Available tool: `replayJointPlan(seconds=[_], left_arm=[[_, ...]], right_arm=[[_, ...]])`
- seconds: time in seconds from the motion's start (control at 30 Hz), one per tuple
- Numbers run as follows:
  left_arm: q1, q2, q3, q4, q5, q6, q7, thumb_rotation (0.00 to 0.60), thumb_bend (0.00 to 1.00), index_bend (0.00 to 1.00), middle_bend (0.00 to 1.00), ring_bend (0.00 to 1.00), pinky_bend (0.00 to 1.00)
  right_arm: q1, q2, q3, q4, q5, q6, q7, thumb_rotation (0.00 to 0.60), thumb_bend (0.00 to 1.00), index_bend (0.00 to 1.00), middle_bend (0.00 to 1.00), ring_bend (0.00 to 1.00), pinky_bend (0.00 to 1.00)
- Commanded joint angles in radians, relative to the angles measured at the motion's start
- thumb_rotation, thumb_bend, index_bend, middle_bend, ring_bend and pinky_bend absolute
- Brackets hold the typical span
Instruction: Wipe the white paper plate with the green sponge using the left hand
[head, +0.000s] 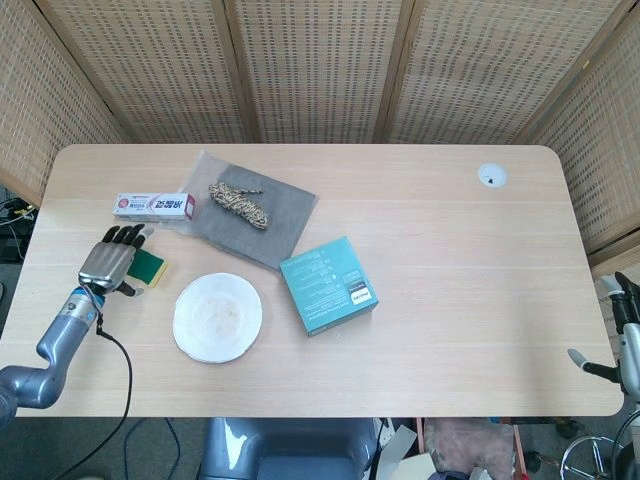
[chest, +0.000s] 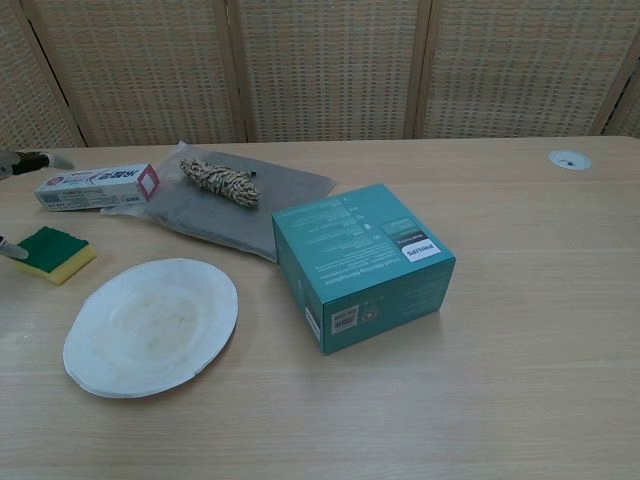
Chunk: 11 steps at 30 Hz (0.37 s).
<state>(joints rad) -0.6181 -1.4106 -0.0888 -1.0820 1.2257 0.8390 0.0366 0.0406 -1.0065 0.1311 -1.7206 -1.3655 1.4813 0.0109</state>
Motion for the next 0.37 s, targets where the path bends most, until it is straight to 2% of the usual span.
replayJointPlan(seconds=[0.03,0.23,0.37], left_arm=[[0.131,0.136,-0.045,-0.286,0.006,0.291,0.038,0.600,0.00,0.00,0.00,0.00,0.00],[0.271,0.211,-0.010,-0.526,-0.033,0.497,0.197,0.600,0.00,0.00,0.00,0.00,0.00],[0.347,0.246,0.019,-0.663,-0.048,0.591,0.271,0.600,0.00,0.00,0.00,0.00,0.00]], right_arm=[[-0.005,0.003,-0.003,-0.003,-0.014,0.012,0.007,0.600,0.00,0.04,0.00,0.00,0.00],[-0.008,-0.002,-0.005,0.008,-0.024,0.022,0.017,0.600,0.00,0.04,0.00,0.00,0.00],[-0.011,-0.005,-0.004,0.016,-0.033,0.035,0.023,0.600,0.00,0.04,0.00,0.00,0.00]])
